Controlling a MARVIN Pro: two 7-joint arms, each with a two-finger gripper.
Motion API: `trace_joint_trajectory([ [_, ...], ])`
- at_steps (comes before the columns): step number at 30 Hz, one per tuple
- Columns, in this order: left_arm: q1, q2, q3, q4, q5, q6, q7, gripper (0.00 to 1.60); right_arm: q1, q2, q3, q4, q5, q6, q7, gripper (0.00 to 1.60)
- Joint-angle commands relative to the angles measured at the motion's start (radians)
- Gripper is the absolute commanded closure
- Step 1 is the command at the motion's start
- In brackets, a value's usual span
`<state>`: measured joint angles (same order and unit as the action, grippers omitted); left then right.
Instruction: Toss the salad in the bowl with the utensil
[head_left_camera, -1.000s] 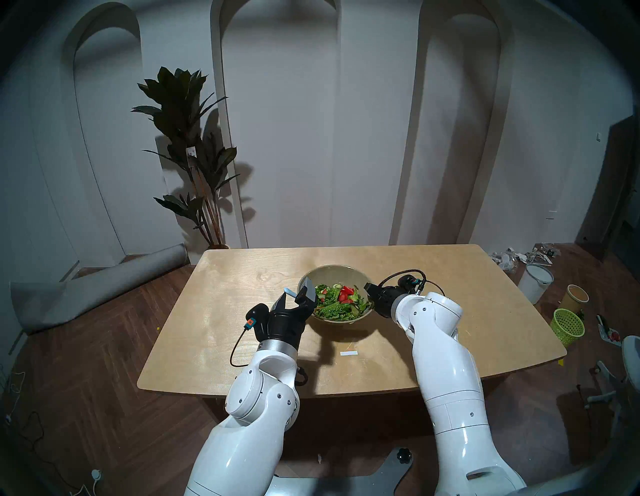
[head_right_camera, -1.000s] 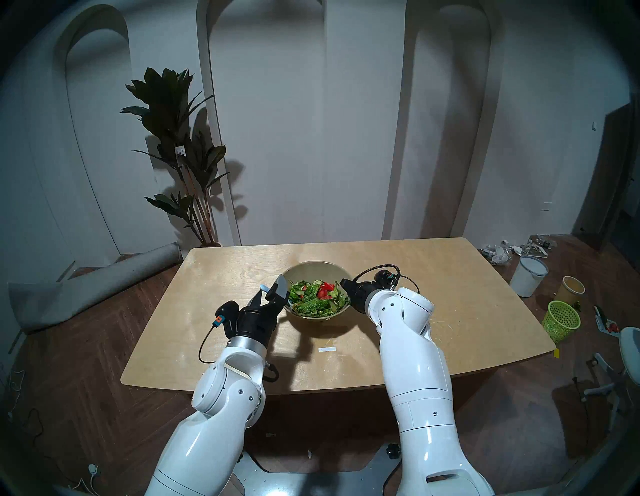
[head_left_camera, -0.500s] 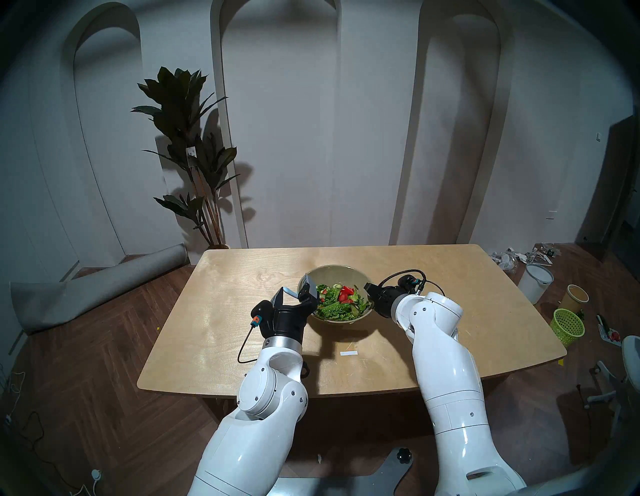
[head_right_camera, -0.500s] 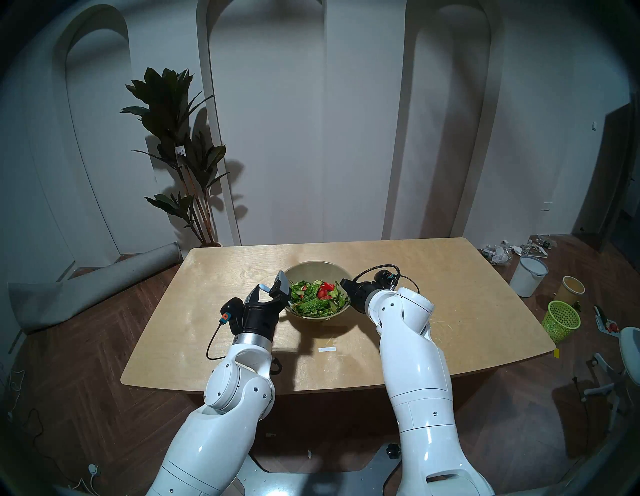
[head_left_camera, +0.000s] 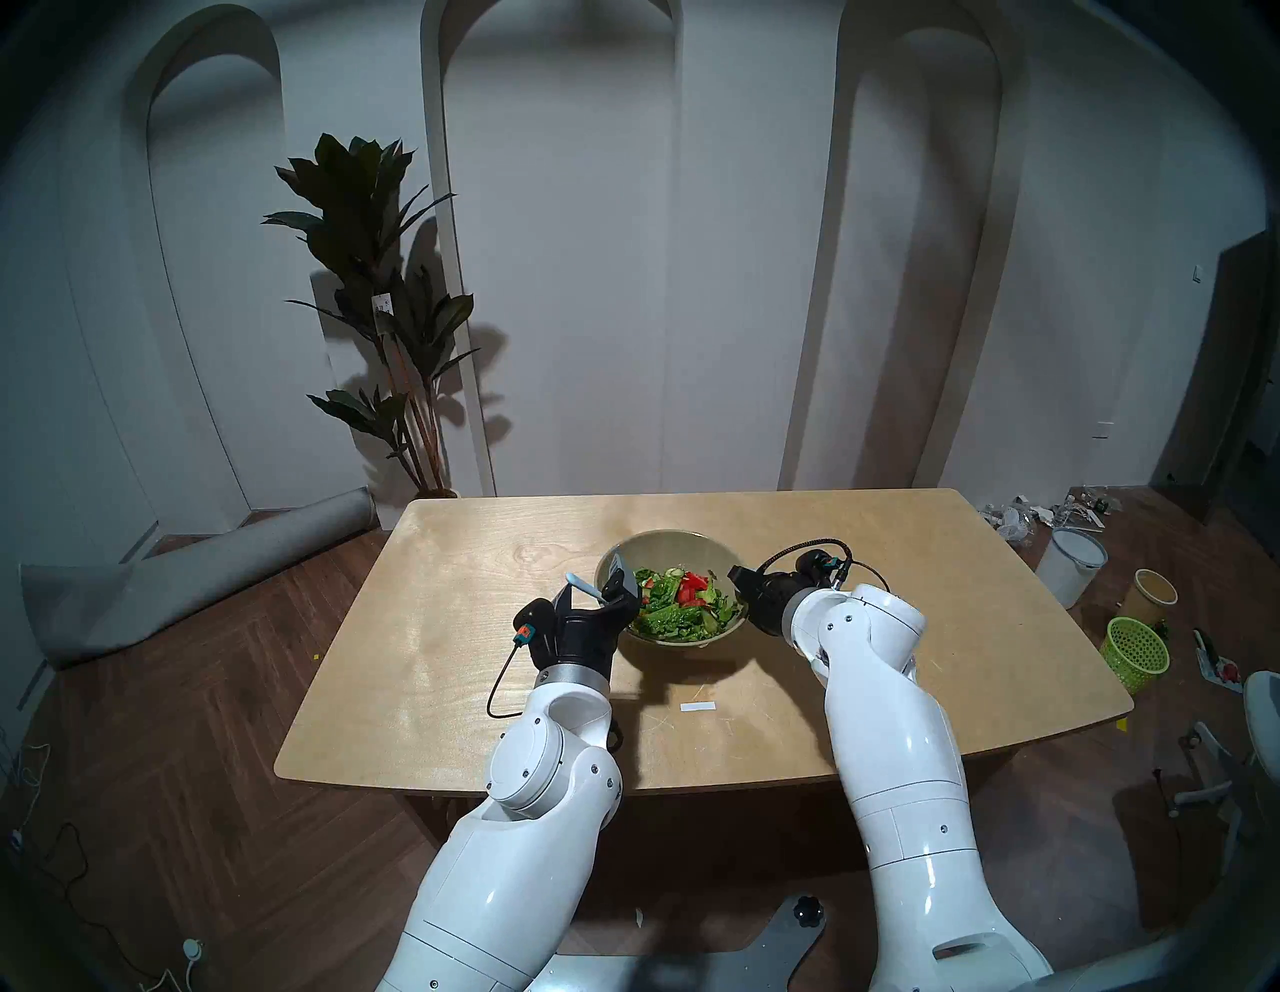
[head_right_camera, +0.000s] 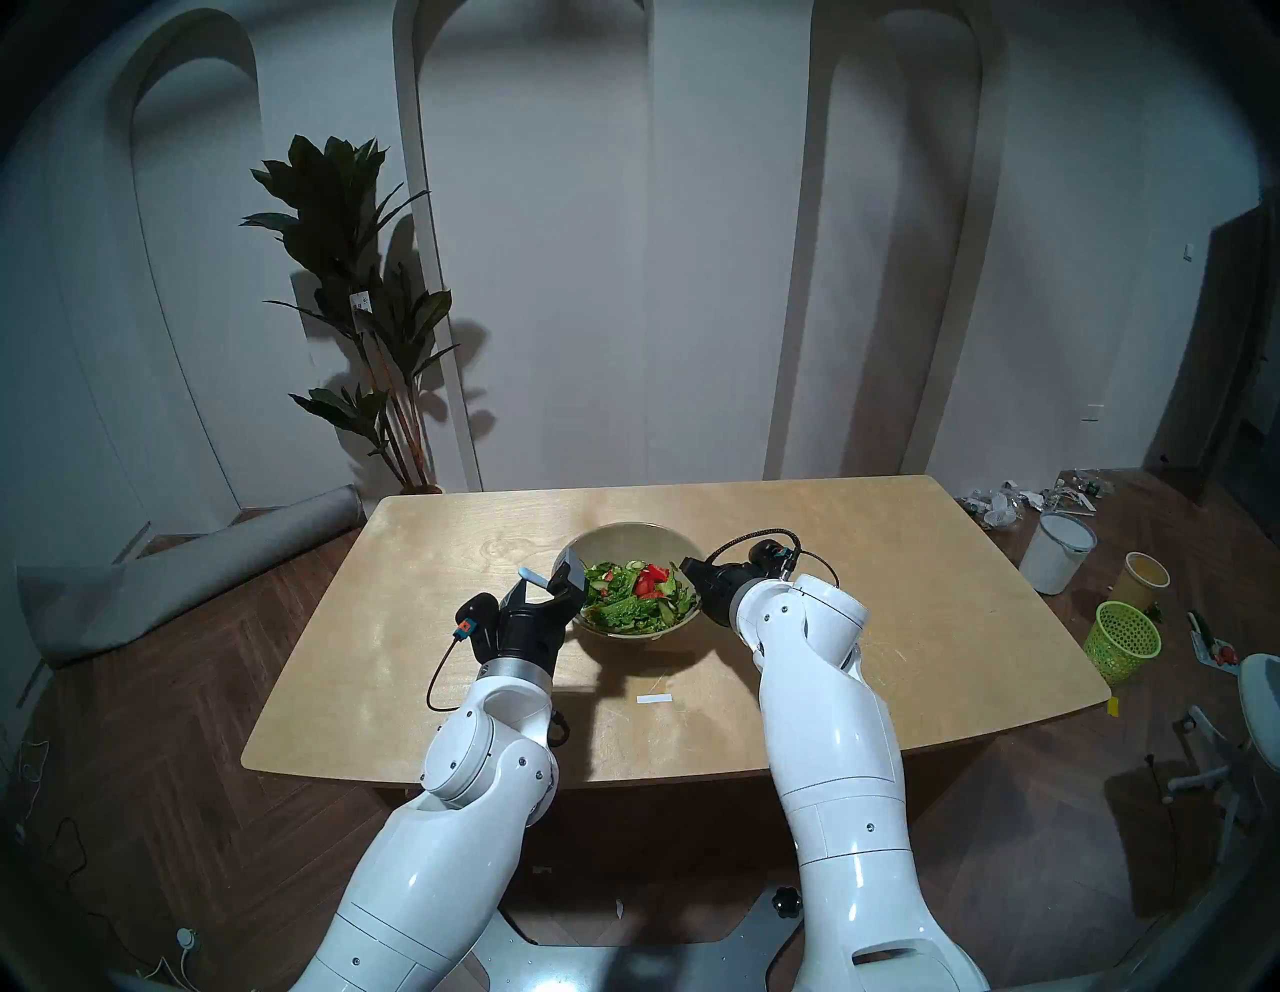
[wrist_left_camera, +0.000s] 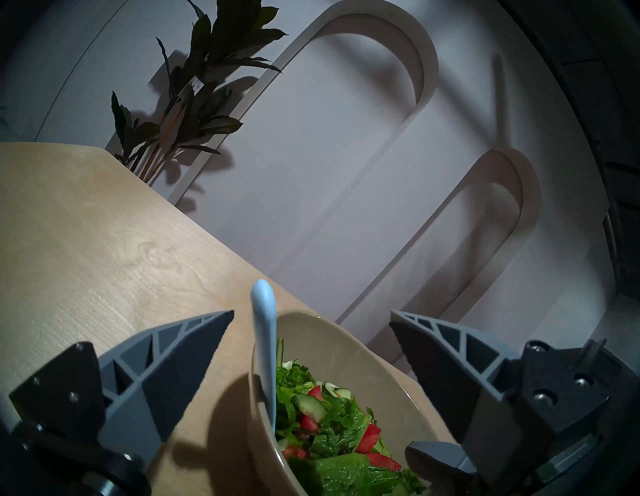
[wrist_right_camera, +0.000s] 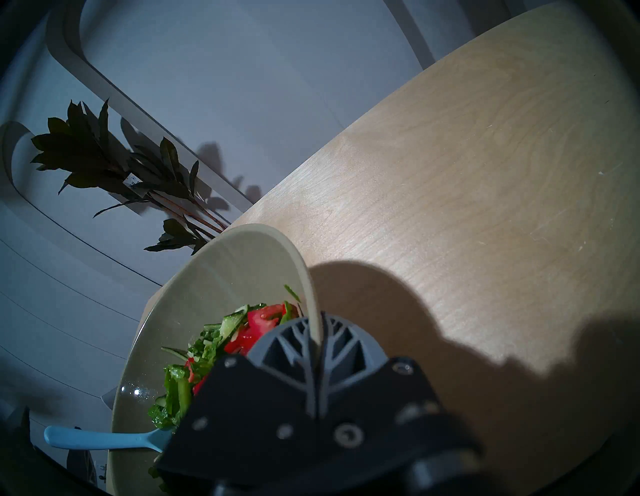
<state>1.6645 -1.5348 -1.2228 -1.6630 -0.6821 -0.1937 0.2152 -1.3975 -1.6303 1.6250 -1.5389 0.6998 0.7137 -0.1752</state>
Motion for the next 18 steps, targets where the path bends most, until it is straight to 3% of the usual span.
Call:
trace_joint_trajectory([
  [1,-0.036,0.000,-0.012,-0.020,-0.004,-0.003,-0.009,0.00,0.007,0.000,0.002,-0.016,0.001,-0.004,0.003,1.60],
  [6,-0.047,0.000,-0.026,0.003,-0.036,0.037,-0.005,0.08,0.007,0.000,0.002,-0.017,0.002,-0.004,0.002,1.60],
  [13,-0.053,0.002,-0.040,0.015,-0.053,0.058,-0.008,0.05,0.007,0.000,0.002,-0.017,0.002,-0.004,0.002,1.60],
  [14,-0.053,0.001,-0.040,0.015,-0.052,0.058,-0.009,0.09,0.007,0.000,0.002,-0.017,0.002,-0.004,0.002,1.60],
  [15,-0.052,0.000,-0.042,0.015,-0.054,0.059,-0.010,0.31,0.007,0.000,0.002,-0.017,0.002,-0.004,0.002,1.60],
  [18,-0.052,0.000,-0.043,0.013,-0.058,0.067,-0.011,0.62,0.007,0.000,0.002,-0.017,0.002,-0.004,0.002,1.60],
])
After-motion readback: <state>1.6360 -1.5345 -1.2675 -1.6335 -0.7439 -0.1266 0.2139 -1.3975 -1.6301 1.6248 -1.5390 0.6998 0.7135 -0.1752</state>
